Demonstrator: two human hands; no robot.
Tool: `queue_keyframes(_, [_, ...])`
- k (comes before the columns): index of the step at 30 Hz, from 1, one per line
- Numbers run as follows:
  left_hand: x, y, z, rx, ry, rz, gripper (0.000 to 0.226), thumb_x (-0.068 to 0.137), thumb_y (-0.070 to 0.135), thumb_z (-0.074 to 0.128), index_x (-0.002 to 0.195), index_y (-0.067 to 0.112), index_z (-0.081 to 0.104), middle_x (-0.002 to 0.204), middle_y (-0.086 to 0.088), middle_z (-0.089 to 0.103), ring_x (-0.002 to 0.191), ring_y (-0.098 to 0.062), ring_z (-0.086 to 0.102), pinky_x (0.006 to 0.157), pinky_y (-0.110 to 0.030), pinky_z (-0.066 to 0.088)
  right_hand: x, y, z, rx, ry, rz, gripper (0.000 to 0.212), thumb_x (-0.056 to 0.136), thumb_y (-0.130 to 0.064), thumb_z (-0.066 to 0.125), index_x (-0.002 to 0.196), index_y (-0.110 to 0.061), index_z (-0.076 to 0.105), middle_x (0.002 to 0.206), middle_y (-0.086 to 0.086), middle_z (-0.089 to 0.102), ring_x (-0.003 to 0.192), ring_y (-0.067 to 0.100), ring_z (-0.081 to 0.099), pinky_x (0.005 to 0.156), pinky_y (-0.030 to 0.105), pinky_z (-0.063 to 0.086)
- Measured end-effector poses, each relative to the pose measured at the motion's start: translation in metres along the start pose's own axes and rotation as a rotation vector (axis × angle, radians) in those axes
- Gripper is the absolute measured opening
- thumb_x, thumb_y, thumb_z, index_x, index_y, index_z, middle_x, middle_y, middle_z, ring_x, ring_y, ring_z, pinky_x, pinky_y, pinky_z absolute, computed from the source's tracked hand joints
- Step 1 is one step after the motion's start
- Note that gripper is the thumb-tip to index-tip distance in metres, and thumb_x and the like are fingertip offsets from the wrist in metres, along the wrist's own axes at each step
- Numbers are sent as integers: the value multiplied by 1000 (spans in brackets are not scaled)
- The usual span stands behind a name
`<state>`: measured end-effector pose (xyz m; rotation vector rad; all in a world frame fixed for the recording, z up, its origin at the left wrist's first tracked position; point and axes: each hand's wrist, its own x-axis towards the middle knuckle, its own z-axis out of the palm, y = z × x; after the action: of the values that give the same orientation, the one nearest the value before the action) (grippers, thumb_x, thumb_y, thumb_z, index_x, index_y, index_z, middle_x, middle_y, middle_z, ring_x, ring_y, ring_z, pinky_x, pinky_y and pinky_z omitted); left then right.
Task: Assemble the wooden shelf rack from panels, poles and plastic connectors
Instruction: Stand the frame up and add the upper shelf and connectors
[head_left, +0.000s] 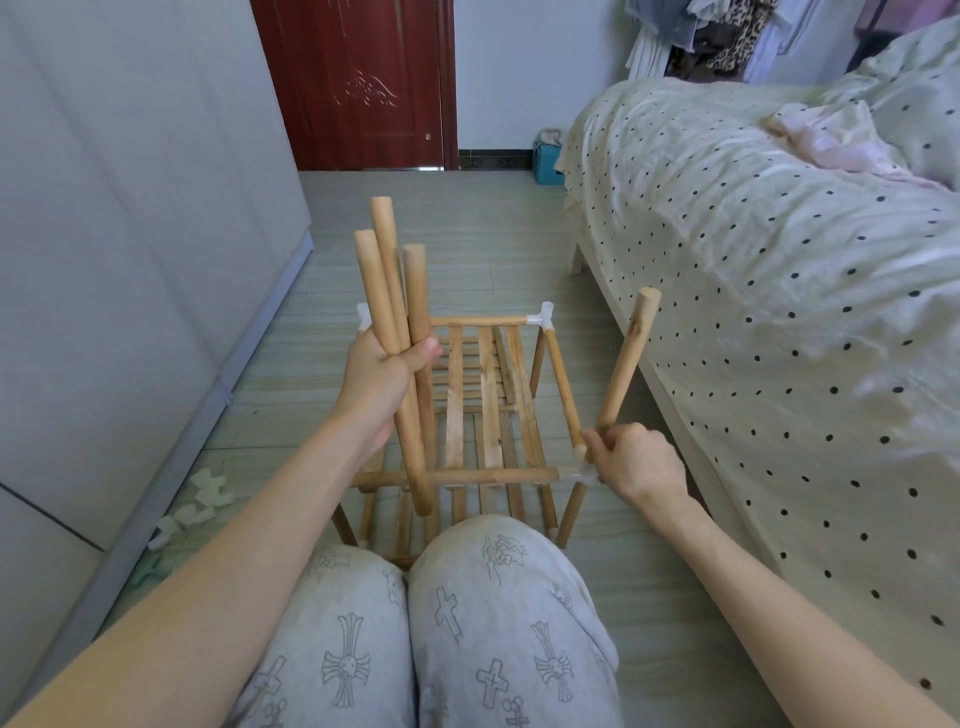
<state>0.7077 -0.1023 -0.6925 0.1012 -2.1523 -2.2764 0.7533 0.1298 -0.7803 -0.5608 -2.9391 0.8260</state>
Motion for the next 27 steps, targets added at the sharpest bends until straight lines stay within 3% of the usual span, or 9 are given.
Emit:
queue_keyframes(3, [-2, 4, -3, -11, -14, 13, 30, 90, 6, 58, 120, 4, 55, 108, -13, 67, 99, -14, 64, 88, -29, 50, -5, -34, -4, 281, -213, -170, 28, 95, -33, 50, 98, -10, 66, 86, 4, 68, 77, 19, 66, 70, 35, 58])
queue_keyframes(5, [-4, 6, -5, -11, -33, 43, 28, 90, 5, 58, 118, 4, 56, 107, -14, 68, 99, -16, 65, 89, -28, 50, -7, -62, -7, 446, -405, -326, 31, 93, -29, 54, 122, -17, 58, 110, -6, 62, 97, 14, 62, 68, 24, 55])
queue_keyframes(7, [-8, 9, -9, 22, -60, 94, 22, 89, 4, 59, 110, 8, 59, 104, -13, 69, 99, -17, 66, 91, -31, 50, -7, -87, -4, 484, -510, -434, 42, 92, -27, 57, 133, -19, 50, 118, -12, 55, 105, 9, 57, 64, 14, 49])
queue_keyframes(9, [-10, 11, -15, 47, -84, 136, 20, 87, 3, 60, 105, 10, 59, 101, -10, 69, 96, -16, 67, 90, -30, 51, -7, -111, 1, 446, -530, -507, 37, 91, -26, 59, 126, -17, 56, 105, -11, 61, 95, 7, 58, 64, 13, 46])
queue_keyframes(13, [-11, 14, -41, 54, -78, 179, 24, 88, -1, 57, 112, 2, 55, 96, -11, 69, 84, -11, 69, 75, -19, 54, -8, -151, 16, 389, -550, -600, 5, 87, -23, 65, 88, -20, 60, 81, -1, 63, 77, 13, 59, 67, 19, 45])
queue_keyframes(15, [-13, 11, -59, 44, -34, 183, 22, 89, -2, 56, 110, 4, 56, 96, -10, 69, 85, -10, 69, 74, -19, 54, -9, -169, 27, 394, -578, -630, 14, 86, -20, 66, 77, -18, 56, 80, 6, 64, 76, 17, 62, 67, 22, 46])
queue_keyframes(20, [-19, -3, -96, 54, 254, 204, 20, 87, 3, 62, 90, 22, 58, 96, -6, 66, 99, -19, 64, 95, -38, 49, -9, -201, 57, 203, -515, -768, 9, 83, -14, 63, 80, -12, 54, 73, 2, 61, 70, 20, 65, 68, 29, 53])
queue_keyframes(24, [-18, -6, -114, -34, 493, 219, 20, 87, 8, 62, 84, 25, 53, 98, -13, 68, 98, -18, 65, 99, -44, 46, -2, -218, 76, 432, -474, -618, 6, 83, -6, 58, 87, -8, 54, 81, 12, 66, 68, 20, 69, 68, 30, 58])
queue_keyframes(27, [-16, -10, -118, -54, 574, 259, 22, 91, 5, 55, 84, 26, 50, 80, 4, 68, 92, -14, 65, 99, -44, 46, 2, -226, 87, 458, -456, -612, 15, 84, -8, 58, 79, -20, 51, 82, 13, 71, 66, 15, 69, 68, 25, 57])
